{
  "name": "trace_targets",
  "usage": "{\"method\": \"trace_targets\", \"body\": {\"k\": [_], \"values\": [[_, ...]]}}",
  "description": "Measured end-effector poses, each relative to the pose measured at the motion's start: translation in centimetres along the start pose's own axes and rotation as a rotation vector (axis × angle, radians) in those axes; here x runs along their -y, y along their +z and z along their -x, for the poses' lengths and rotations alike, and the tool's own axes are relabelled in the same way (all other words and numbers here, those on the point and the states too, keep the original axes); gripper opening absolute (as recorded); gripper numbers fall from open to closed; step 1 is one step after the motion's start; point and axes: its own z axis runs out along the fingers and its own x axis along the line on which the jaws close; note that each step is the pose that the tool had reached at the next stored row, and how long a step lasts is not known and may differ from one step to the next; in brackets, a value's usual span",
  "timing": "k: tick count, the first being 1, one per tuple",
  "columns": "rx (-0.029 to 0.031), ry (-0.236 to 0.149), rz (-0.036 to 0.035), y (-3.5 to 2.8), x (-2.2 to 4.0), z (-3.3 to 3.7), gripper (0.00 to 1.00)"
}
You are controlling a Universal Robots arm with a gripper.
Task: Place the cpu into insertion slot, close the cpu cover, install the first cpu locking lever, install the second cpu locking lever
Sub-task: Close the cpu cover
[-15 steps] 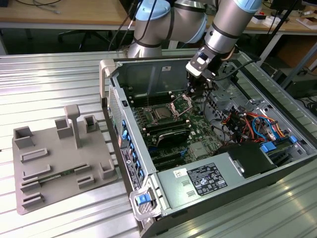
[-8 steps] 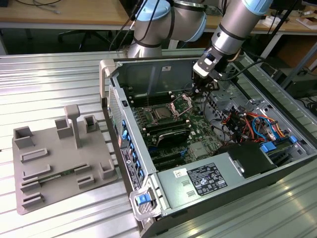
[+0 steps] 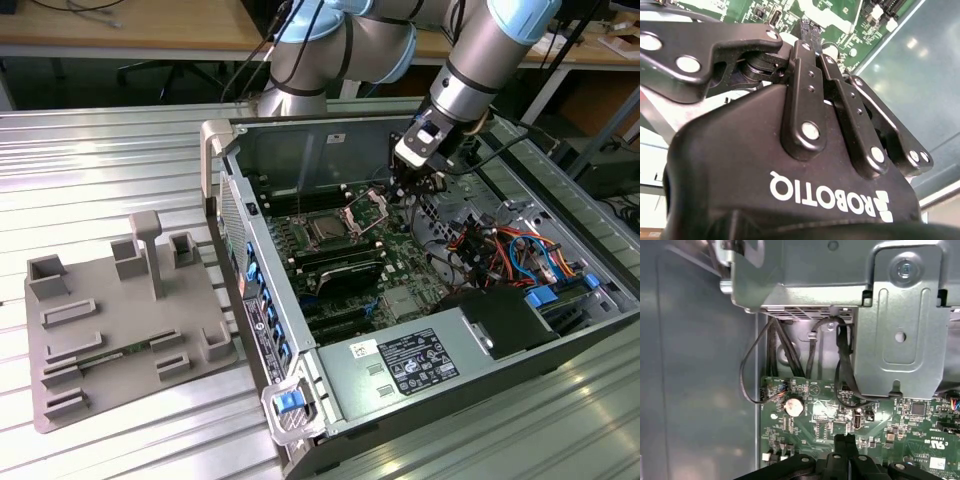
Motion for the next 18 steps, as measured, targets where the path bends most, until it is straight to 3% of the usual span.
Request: {"method": "trace_targets", "body": {"k": [18], "values": [[-0.0011,0.0,0.0034,0.38,3.06,-0.13,0.11]]}}
